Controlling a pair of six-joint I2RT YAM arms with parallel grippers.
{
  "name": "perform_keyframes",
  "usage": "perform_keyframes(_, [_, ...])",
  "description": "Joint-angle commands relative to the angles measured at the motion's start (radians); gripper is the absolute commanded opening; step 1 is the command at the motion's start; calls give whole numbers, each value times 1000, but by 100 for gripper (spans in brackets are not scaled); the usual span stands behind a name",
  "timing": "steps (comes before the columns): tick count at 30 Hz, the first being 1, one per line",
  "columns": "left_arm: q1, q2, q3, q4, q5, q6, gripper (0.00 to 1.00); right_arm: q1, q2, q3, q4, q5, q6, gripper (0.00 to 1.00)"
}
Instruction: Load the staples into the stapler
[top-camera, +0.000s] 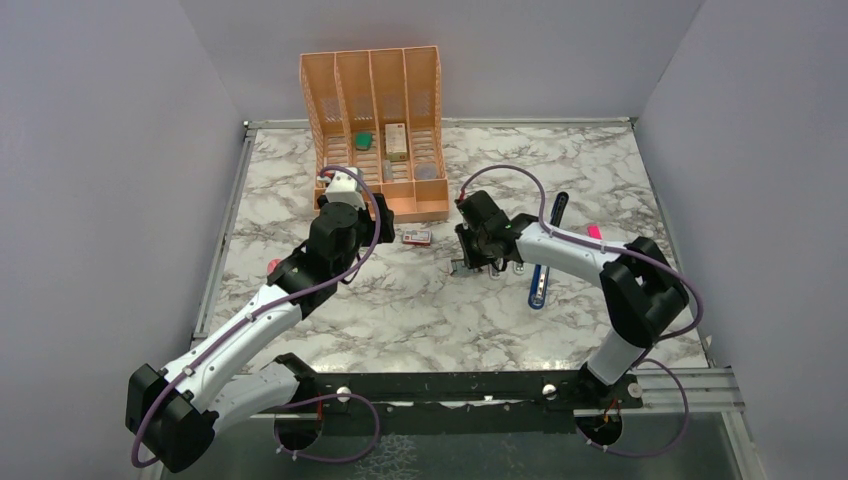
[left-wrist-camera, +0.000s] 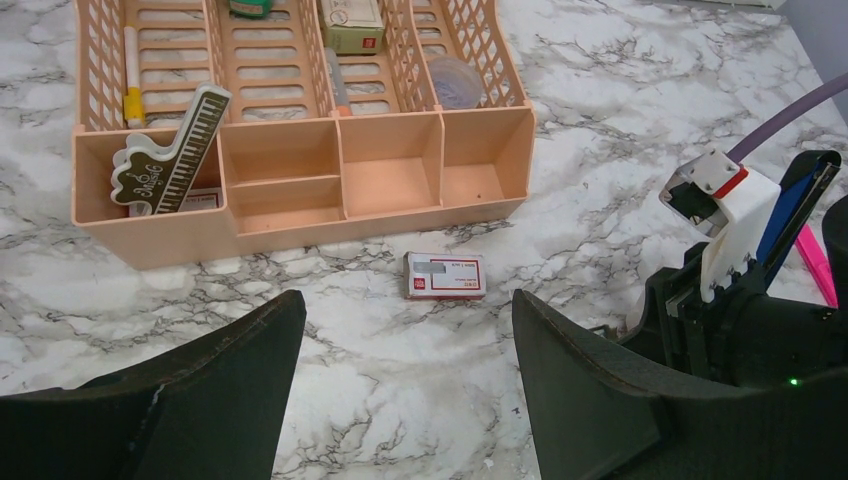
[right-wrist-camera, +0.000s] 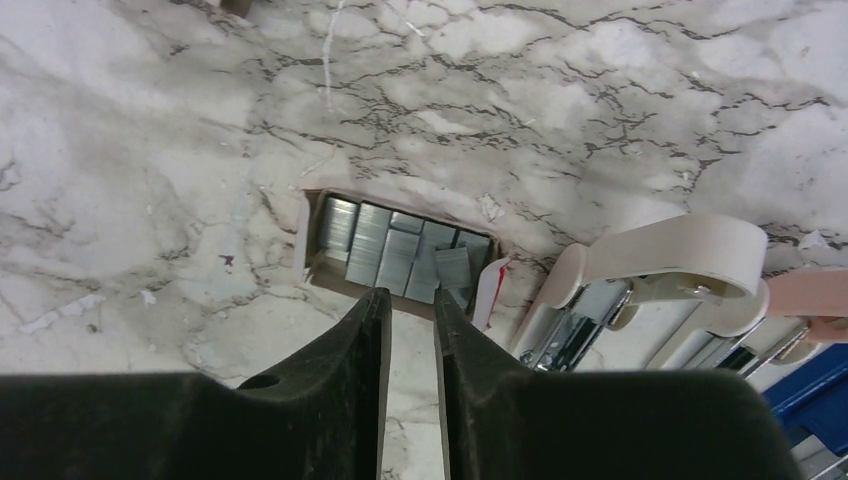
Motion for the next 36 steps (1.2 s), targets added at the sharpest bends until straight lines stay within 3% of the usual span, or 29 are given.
perform_keyframes(1, [4,-2,-9,16,-25,1,77,5,40,35,-43,106,18,29])
perform_keyframes(18, [4,1,-11,15,-28,-1,77,4,76,34,-20,120,0,36])
perform_keyframes(24, [4,4,-11,19,-25,-2,77,4,95,39,-1,101,-21,30])
perform_keyframes(32, [4,4,-12,17,-25,-2,77,4,117,39,4,86,-23,30])
perform_keyframes(36, [4,3,-12,18,-26,-2,77,3,125,43,-2,77,-15,22])
